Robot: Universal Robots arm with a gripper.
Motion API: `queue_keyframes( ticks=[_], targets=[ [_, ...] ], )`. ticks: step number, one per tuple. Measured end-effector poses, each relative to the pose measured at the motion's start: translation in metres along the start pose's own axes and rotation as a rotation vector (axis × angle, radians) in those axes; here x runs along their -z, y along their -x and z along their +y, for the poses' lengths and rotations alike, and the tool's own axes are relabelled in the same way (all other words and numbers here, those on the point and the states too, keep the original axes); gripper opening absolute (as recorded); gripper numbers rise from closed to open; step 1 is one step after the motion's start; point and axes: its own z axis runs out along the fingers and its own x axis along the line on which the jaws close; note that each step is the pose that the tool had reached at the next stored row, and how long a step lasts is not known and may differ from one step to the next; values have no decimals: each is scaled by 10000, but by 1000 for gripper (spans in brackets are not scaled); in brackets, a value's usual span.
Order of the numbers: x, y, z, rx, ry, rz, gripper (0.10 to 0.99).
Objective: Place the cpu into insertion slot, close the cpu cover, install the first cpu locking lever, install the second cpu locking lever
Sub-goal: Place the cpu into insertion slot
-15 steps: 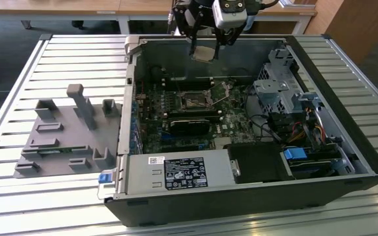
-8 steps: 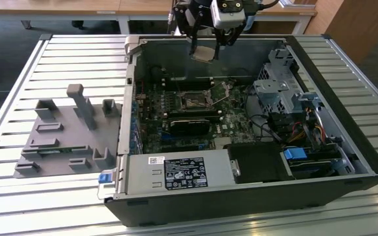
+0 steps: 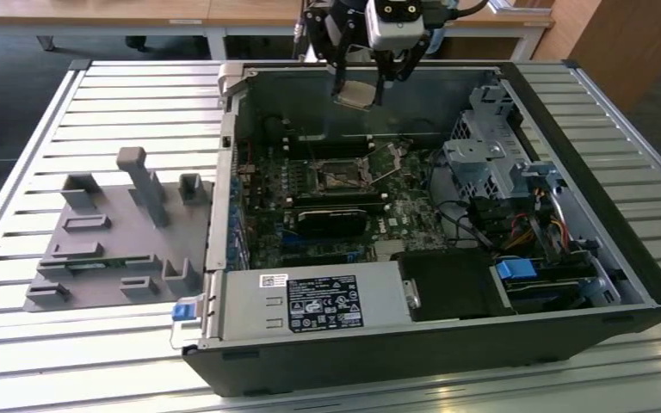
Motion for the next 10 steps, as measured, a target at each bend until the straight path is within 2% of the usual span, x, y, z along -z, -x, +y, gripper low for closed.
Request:
queue_keyframes(
  ticks=[10],
  targets=[
    [-3, 0, 0, -559, 3, -46, 541]
  ],
)
